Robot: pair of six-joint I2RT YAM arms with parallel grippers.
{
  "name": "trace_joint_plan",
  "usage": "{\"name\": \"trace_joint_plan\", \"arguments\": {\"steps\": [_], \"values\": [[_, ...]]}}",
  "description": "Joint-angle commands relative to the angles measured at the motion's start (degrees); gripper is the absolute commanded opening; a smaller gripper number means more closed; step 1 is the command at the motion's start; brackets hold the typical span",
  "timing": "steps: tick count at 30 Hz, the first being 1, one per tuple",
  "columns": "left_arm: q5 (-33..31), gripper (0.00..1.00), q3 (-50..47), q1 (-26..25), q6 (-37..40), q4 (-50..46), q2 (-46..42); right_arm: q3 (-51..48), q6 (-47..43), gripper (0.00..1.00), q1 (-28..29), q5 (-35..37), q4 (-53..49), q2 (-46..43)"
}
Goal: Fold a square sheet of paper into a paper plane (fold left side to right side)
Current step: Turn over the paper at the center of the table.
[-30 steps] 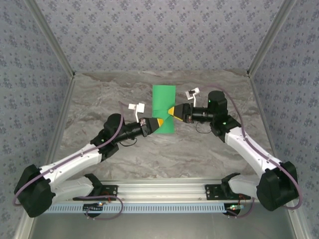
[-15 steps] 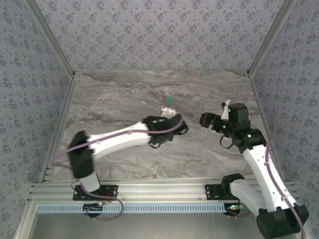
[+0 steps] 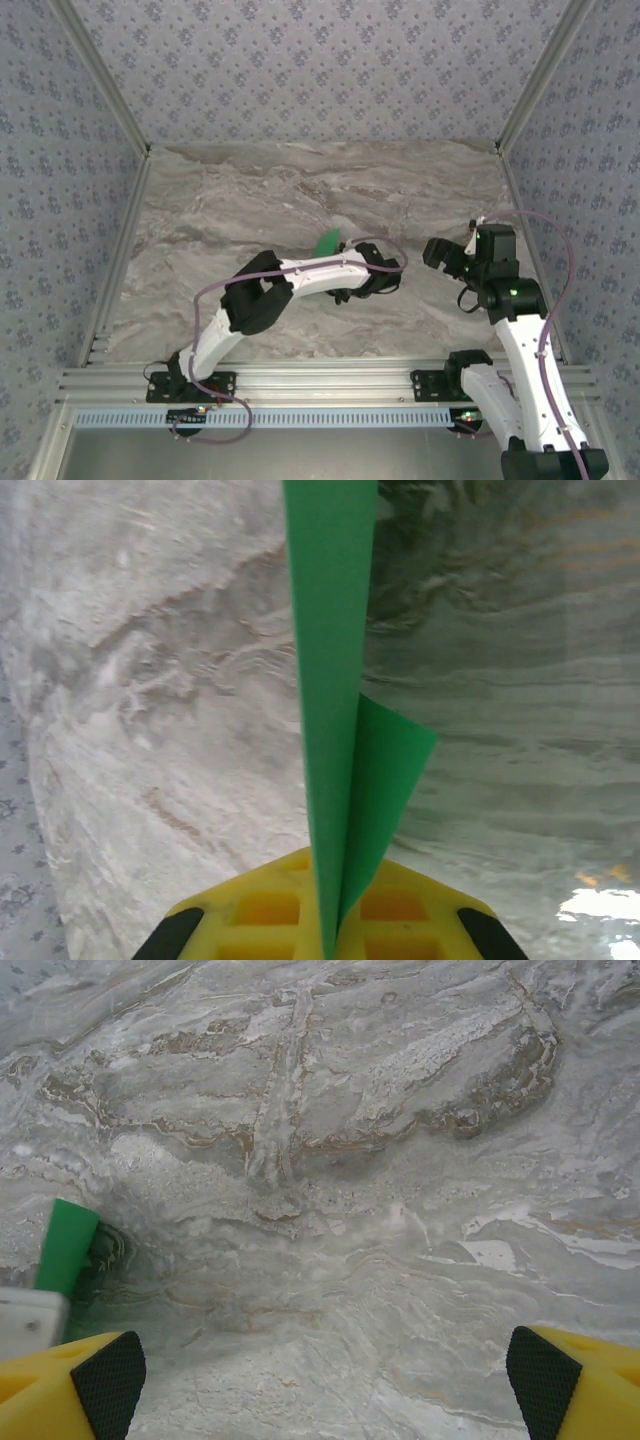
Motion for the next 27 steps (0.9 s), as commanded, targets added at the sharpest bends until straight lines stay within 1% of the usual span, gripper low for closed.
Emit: {"name": "trace_joint_plan", "arguments": {"steps": [1,4,8,12,16,18,21,27], "values": [[4.3,0.08,2.7,0.2,1.5,-1.0,2.5,-0.3,-2.0,0.98,-0.6,0.9,-2.1,-0.9],[7.1,0.11,2.9,0.6,2.6,0.7,3.3,-0.3,-2.7,0.98,-0.8,0.9,-2.7,-1.0],[11.3,0.21,2.8,1.2,4.2,3.8,3.6,-0.3,-3.0,0.98,-1.0,1.5,-3.1,-1.1],[16.0,0.24,3.0,2.0,6.2,7.9,3.5,-0.7,-2.9,0.98,-1.1,2.1,-3.0,-1.1],[18.5,0.26,3.9,3.3,7.2,9.6,3.3,-1.0,-3.0,0.98,-1.2,1.9,-2.7,-1.1],[19.8,0.33,3.8,3.8,7.6,10.7,2.7,-1.4,-3.2,0.98,-1.2,1.7,-2.5,-1.1],[23.3,0.40,2.6,4.5,8.4,13.7,0.9,-2.0,-3.5,0.98,-1.2,1.3,-2.1,-0.9],[30.2,0.49,-1.5,5.7,9.4,22.1,-5.2,-3.0,-3.9,0.99,-1.2,-2.0,-0.7,0.6]]}}
